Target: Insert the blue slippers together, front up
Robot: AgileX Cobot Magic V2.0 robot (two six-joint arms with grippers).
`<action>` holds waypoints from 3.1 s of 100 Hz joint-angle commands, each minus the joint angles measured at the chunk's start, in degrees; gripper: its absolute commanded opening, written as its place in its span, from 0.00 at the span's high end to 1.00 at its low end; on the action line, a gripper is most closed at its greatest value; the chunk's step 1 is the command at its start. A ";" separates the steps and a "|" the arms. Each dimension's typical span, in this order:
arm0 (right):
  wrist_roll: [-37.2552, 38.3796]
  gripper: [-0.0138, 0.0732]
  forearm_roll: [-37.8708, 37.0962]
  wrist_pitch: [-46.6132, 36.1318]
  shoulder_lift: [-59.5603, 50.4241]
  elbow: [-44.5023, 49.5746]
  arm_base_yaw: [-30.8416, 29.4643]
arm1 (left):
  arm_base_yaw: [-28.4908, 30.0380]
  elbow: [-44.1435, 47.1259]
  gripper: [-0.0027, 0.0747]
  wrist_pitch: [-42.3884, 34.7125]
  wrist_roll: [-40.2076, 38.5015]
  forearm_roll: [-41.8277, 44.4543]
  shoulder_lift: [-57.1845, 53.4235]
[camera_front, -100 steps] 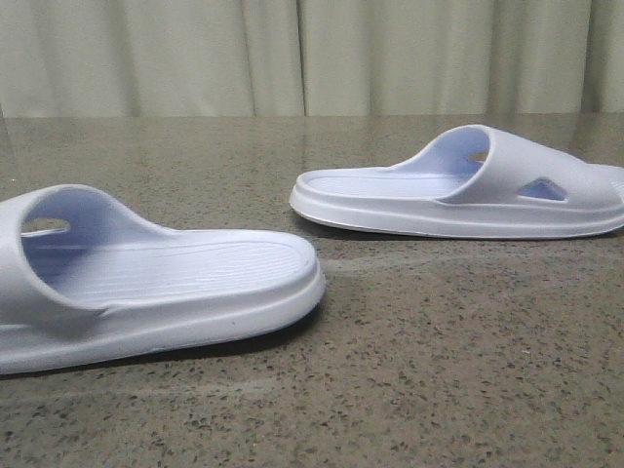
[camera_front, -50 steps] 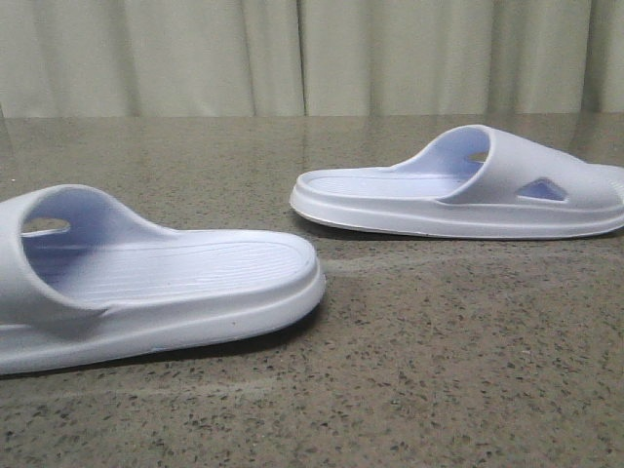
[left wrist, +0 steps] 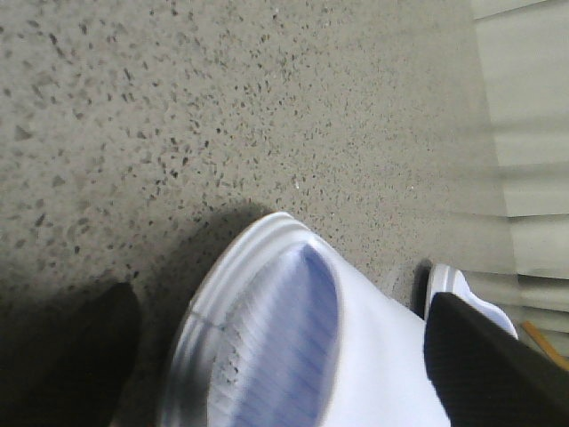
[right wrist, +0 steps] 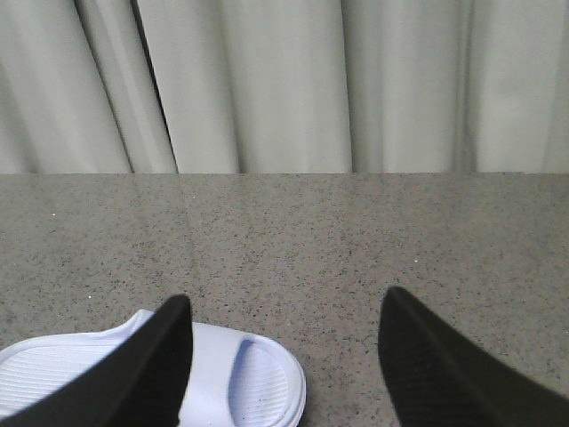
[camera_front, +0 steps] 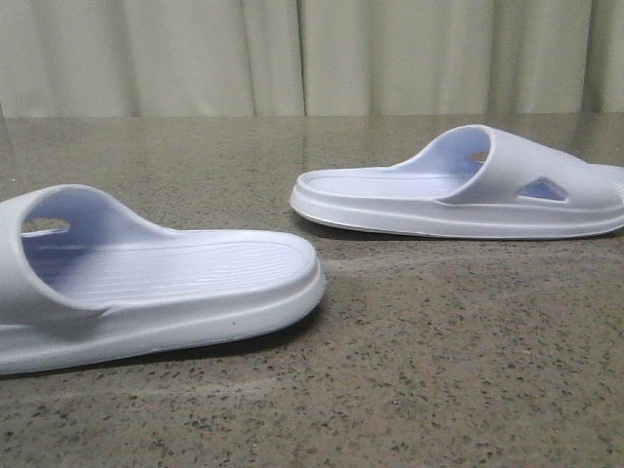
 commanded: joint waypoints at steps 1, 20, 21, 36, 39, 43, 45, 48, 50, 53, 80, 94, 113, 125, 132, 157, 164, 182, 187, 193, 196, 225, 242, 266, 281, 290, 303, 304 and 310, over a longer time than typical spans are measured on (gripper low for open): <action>-0.38 0.39 -0.02 -5.02 0.67 -1.84 -0.28 | -0.04 -1.06 0.20 1.33 0.02 -2.00 1.33; -0.38 0.39 -0.02 -5.02 0.67 -1.84 -0.28 | -0.04 -1.06 0.20 2.01 0.11 -2.61 3.08; -0.38 0.39 -0.02 -5.02 0.67 -1.84 -0.28 | -0.04 -1.06 0.20 2.14 0.11 -2.61 3.20; -0.38 0.39 -0.02 -5.02 0.67 -1.84 -0.28 | -0.04 -1.06 0.20 2.37 0.11 -2.89 3.69; -0.38 0.39 -0.02 -5.02 0.67 -1.84 -0.28 | -0.04 -1.06 0.20 2.37 0.11 -3.05 3.69; -0.38 0.39 -0.02 -5.02 0.67 -1.84 -0.28 | -0.04 -1.06 0.20 2.37 0.11 -3.05 3.69; -0.38 0.39 -0.02 -5.02 0.67 -1.84 -0.28 | -0.04 -1.06 0.20 2.37 0.11 -3.05 3.69; -0.38 0.39 -0.02 -5.02 0.67 -1.84 -0.28 | -0.04 -1.06 0.20 2.37 0.11 -3.05 3.69; -0.38 0.39 -0.02 -5.02 0.67 -1.84 -0.28 | -0.04 -1.06 0.20 2.37 0.11 -3.05 3.69; -0.38 0.39 -0.02 -5.02 0.67 -1.84 -0.28 | -0.04 -1.06 0.20 1.96 0.11 -3.05 3.69; -0.38 0.39 -0.02 -5.02 0.67 -1.84 -0.28 | -0.04 -1.06 0.42 1.96 0.11 -3.05 3.69; -0.38 0.39 -0.02 -5.02 0.67 -1.84 -0.28 | -0.04 -1.06 0.59 1.96 0.11 -3.05 3.69; -0.38 0.39 -0.02 -5.02 0.67 -1.84 -0.28 | -0.04 -1.06 0.78 1.96 0.11 -3.05 3.69; -0.38 0.39 -0.02 -5.02 0.67 -1.84 -0.28 | -0.04 -1.06 0.89 1.96 0.11 -3.05 3.69; -0.38 0.39 -0.02 -5.02 0.67 -1.84 -0.28 | -0.04 -1.06 0.94 1.75 0.11 -3.05 3.69; -0.38 0.39 -0.02 -6.46 0.67 -1.84 -0.28 | -0.04 -1.30 0.94 1.07 5.90 -10.20 3.12; -0.38 0.39 -0.02 -6.56 0.67 -1.84 -0.28 | -0.04 -1.43 0.94 0.97 10.66 -15.62 2.73; -0.38 0.39 -0.02 -6.24 0.67 -1.84 -0.28 | -0.04 -1.43 0.94 1.19 15.65 -24.79 1.26; -0.38 0.39 -0.02 -6.24 0.69 -1.84 -0.28 | -0.04 -1.43 0.94 1.30 16.42 -26.32 0.69; -0.38 0.39 -0.02 -6.24 0.91 -1.69 -0.28 | -0.04 -1.43 0.94 1.30 17.94 -28.67 -0.30; -0.38 0.39 -0.02 -6.24 1.28 -1.69 -0.28 | -0.04 -1.43 0.94 1.30 18.85 -29.85 -0.73; 8.54 0.39 -0.02 -6.18 11.93 -1.69 -0.38 | -0.04 -1.43 0.94 2.80 19.81 -32.76 -2.34; 13.94 0.39 0.96 -8.30 20.75 -1.69 -0.38 | -0.04 -1.43 0.94 3.17 19.81 -32.76 -2.34; 14.21 0.39 10.60 -13.03 29.96 -1.80 -0.38 | -0.04 -1.43 0.94 3.83 20.03 -32.65 -2.34; 14.21 0.39 14.65 -14.90 32.93 -1.80 -0.38 | -0.04 -1.43 0.94 3.83 20.16 -32.65 -2.34; 14.21 0.39 17.47 -14.89 34.61 -1.80 -0.38 | -0.04 -1.43 0.94 3.83 20.16 -32.65 -2.34; 14.21 0.39 19.84 -14.89 36.20 -1.80 -0.38 | -0.04 -1.43 0.94 3.83 20.16 -32.65 -2.34; 14.21 0.39 19.95 -14.89 36.17 -1.80 -0.38 | -0.04 -1.43 0.94 3.83 20.16 -32.65 -2.34; 14.21 0.39 19.95 -14.89 36.61 -1.80 -0.38 | -0.04 -1.43 0.94 3.83 20.16 -32.65 -2.34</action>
